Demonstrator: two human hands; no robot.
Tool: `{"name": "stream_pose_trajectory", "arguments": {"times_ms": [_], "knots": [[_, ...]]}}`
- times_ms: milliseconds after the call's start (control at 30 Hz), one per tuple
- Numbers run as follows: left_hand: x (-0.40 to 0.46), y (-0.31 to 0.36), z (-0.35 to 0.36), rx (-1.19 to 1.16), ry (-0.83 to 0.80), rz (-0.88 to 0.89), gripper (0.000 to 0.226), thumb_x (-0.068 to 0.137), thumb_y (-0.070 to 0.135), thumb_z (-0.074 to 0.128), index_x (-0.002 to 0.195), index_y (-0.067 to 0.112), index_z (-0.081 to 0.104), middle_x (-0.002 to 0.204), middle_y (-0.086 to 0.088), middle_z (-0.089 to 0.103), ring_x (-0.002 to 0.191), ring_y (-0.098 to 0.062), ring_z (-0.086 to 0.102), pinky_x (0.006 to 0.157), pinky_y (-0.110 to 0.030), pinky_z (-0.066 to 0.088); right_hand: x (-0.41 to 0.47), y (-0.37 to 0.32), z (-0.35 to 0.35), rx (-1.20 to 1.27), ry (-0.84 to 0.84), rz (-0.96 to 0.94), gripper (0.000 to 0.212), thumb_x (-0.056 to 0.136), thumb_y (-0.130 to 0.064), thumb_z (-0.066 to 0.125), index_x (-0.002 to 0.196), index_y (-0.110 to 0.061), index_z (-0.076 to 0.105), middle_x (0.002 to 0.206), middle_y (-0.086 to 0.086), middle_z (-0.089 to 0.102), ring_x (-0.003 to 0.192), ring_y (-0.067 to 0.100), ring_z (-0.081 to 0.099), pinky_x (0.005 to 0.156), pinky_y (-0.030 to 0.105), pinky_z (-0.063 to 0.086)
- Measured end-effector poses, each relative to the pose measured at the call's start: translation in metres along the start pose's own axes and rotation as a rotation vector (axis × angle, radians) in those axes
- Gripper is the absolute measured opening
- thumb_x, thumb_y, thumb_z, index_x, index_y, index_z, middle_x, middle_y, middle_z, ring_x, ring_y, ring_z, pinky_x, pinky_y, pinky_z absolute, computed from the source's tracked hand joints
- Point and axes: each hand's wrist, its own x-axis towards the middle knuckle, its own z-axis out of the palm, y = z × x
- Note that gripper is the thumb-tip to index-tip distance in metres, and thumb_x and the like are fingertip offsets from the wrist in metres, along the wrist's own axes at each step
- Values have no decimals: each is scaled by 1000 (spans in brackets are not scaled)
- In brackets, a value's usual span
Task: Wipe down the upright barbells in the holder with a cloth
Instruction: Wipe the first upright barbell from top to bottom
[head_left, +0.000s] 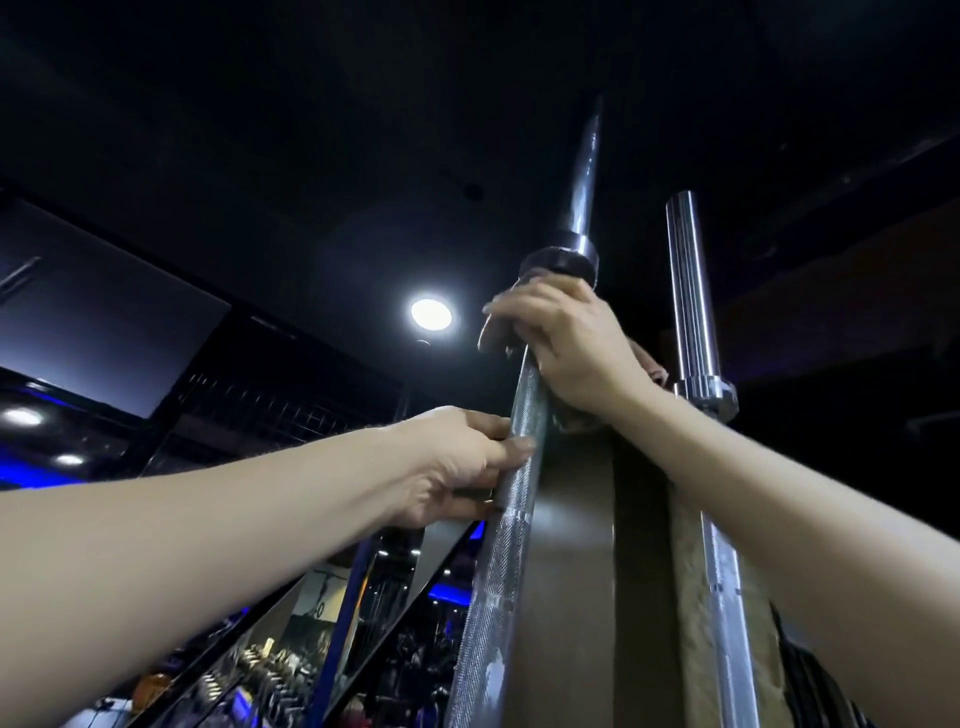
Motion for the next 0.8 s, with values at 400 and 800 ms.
{"name": "stream_pose_trajectory", "arguments": {"times_ms": [400,800], "knots": [[-8,-8,5,-17,-33,55,22,96,16,54,116,17,62,95,-4,63,84,-16,56,67,-27,50,-39,-22,-3,91,-61,-4,40,90,-26,37,114,-19,68,124,-6,63,125,15,41,107,11,18],[-6,-16,-2,-69,-63,74,24,96,12,50,116,19,60,83,1,62,66,-10,55,65,-24,53,-20,-9,10,142,-10,182,35,93,-14,46,124,-19,62,135,-4,53,135,24,32,104,2,2]]}}
